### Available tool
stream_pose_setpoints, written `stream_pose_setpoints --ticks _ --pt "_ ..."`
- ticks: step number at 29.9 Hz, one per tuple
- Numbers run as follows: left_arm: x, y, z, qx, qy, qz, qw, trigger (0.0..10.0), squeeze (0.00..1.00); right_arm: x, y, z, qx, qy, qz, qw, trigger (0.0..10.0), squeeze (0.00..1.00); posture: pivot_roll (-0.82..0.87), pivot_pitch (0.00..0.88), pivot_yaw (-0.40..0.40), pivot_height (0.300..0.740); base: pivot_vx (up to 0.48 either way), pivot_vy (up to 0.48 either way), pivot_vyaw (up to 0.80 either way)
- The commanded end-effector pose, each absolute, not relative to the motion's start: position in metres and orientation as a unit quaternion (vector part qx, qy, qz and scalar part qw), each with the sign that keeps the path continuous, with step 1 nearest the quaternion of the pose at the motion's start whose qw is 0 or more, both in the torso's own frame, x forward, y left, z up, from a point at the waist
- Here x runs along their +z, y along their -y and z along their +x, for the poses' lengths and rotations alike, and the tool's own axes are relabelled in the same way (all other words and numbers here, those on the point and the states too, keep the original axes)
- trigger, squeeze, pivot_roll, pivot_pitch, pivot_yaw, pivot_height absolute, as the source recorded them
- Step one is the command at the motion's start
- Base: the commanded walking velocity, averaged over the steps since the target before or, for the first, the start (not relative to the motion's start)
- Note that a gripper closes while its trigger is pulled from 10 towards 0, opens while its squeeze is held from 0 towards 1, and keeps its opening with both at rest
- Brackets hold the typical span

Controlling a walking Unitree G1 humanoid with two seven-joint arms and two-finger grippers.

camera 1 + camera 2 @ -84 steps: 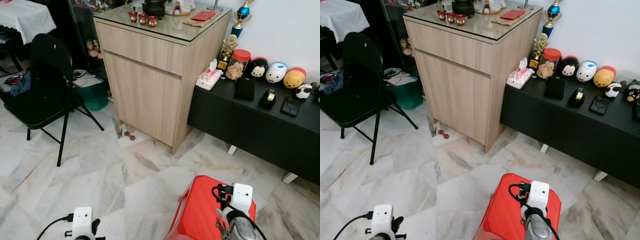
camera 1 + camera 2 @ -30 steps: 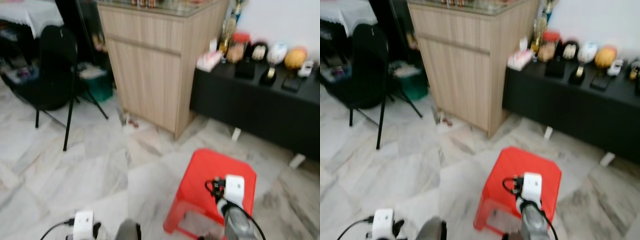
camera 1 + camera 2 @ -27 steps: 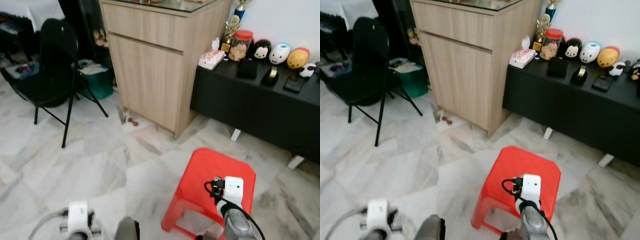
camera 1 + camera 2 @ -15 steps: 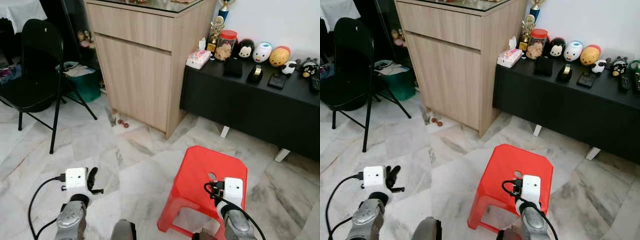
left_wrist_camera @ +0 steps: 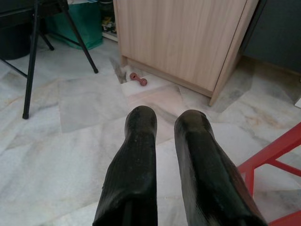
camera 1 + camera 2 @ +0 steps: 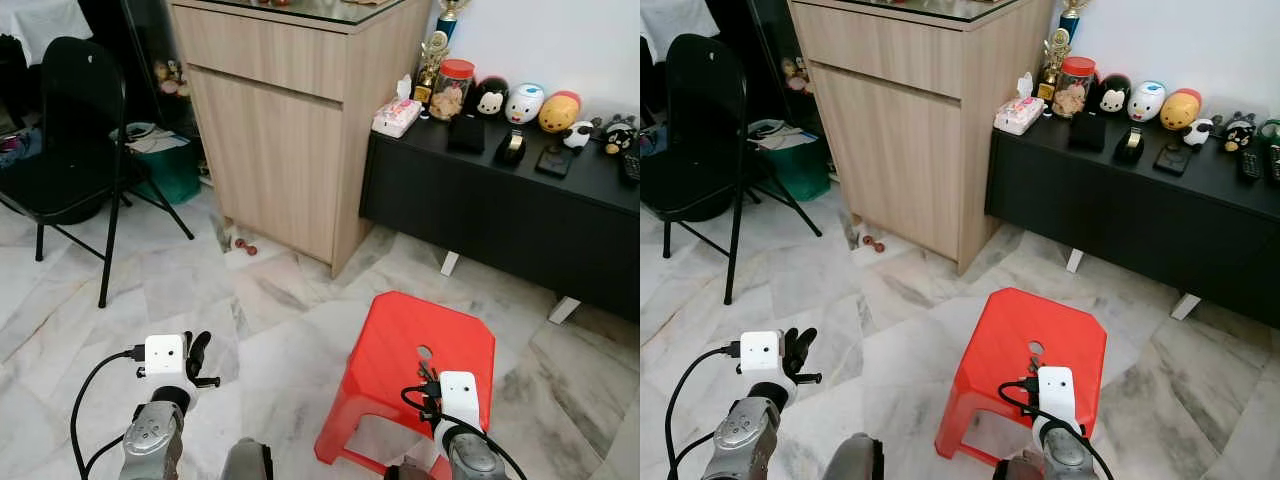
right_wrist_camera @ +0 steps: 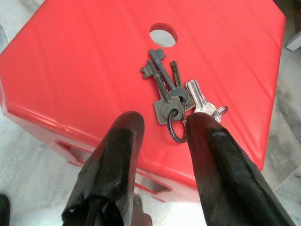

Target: Hang keys on a hook

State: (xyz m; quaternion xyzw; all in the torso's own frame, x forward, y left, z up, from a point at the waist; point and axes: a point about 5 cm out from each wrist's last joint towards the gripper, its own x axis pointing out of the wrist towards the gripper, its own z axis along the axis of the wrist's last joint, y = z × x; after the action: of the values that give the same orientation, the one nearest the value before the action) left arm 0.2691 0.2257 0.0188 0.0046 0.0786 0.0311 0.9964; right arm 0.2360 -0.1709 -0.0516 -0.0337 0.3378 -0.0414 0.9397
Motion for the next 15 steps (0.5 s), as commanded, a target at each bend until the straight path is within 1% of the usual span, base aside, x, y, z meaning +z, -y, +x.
stream_pose_setpoints --ticks 1,8,15 --pt "0.0182 -0.2222 0.2694 0.025 -0.081 -0.001 0.996 10.0 0.00 -0.0517 0.1727 0.2360 -0.044 -0.342 -0.034 0.938 10.0 0.00 0.17 0.034 -0.037 0.637 0.259 0.000 0.00" --pt "0.0176 -0.2210 0.2689 0.025 -0.083 0.000 0.996 10.0 0.00 -0.0492 0.1723 0.2396 -0.048 -0.336 -0.028 0.940 10.0 0.00 0.17 0.043 -0.039 0.637 0.283 0.000 0.00" --pt "0.0177 -0.2209 0.2689 0.026 -0.082 0.002 0.996 10.0 0.00 -0.0514 0.1696 0.2371 -0.037 -0.342 -0.034 0.938 10.0 0.00 0.17 0.049 -0.038 0.637 0.302 0.000 0.00"
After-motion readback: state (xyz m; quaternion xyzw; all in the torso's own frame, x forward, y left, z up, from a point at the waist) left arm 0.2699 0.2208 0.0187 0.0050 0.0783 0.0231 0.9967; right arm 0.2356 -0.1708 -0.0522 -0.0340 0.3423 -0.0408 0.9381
